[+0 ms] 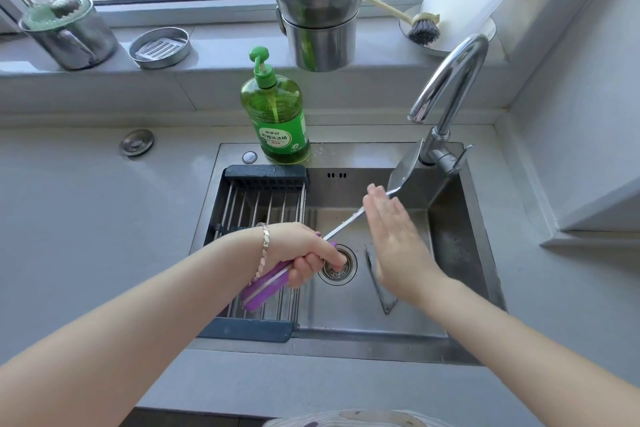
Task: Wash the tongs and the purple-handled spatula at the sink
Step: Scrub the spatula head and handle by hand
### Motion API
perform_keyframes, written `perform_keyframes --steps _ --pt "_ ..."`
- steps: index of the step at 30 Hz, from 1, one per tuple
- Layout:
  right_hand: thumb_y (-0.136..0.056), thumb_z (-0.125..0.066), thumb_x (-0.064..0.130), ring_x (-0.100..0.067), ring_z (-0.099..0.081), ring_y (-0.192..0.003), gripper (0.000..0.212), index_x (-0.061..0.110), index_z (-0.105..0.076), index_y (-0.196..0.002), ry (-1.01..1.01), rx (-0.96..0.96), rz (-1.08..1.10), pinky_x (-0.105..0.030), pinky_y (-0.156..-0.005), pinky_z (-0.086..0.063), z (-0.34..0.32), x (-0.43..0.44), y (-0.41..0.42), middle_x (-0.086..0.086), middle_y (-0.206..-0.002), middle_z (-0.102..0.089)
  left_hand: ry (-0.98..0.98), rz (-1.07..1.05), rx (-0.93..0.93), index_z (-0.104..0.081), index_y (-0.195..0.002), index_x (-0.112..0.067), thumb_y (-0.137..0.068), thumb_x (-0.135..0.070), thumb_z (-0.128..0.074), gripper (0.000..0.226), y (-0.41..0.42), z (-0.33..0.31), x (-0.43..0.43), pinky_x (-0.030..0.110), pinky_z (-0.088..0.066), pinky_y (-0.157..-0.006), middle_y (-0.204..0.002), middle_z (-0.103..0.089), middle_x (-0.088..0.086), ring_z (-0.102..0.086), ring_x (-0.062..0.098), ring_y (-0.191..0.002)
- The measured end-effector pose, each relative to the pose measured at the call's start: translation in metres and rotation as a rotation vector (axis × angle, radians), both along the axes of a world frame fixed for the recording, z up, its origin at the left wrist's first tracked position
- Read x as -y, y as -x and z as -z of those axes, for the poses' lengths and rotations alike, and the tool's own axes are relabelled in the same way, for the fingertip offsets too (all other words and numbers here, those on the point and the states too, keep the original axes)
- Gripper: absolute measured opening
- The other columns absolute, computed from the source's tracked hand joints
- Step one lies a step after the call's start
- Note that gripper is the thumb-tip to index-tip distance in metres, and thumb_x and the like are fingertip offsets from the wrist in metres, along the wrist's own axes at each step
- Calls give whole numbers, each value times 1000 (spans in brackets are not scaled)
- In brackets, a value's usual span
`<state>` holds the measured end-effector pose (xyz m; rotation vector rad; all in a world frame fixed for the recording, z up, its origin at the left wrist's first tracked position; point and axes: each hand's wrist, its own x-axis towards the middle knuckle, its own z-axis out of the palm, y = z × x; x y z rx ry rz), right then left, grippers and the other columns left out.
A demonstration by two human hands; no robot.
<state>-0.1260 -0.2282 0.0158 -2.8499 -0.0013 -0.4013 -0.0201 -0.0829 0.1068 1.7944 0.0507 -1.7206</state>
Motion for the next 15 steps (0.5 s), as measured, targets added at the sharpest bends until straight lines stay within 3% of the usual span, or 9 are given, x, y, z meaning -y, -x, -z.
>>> perform_keyframes --steps 3,7,9,12,15 --pt "-66 -27 -6 -28 -25 -136 70 -2 -30 -136 18 14 -261 -34 -116 -11 6 -17 11 -15 -148 -29 -18 52 30 -45 -63 -16 -90 -13 -60 30 0 2 -4 8 -24 -31 -38 -33 -8 -28 3 -27" --pt "-62 -27 -2 -31 -42 -130 71 -2 -34 -132 -18 -13 -70 -31 -114 -11 5 4 3 -20 -138 -47 -32 72 100 -46 -63 -16 -87 -12 -63 30 0 6 -6 9 -26 -33 -40 -35 -6 -30 5 -28" --pt "-65 -29 3 -32 -46 -127 65 -4 -41 -129 -3 3 -110 -34 -113 -16 3 -2 3 -21 -132 -53 -45 108 140 -46 -60 -17 -86 -13 -65 32 0 8 -5 9 -28 -34 -42 -37 -5 -31 5 -28" --pt "-65 -46 -1 -27 -56 -118 57 -4 -57 -120 52 42 -237 -37 -109 -28 1 3 3 -16 -121 -63 -67 198 174 -50 -58 -15 -84 -15 -67 31 -4 8 -6 10 -32 -34 -40 -44 -4 -38 5 -27" --pt "-50 -74 -10 -25 -70 -95 52 -3 -69 -102 117 97 -114 -40 -104 -36 -3 39 -5 -14 -101 -72 -75 249 199 -52 -59 -12 -84 -15 -67 29 -9 8 -12 11 -36 -32 -38 -48 -4 -42 5 -27"
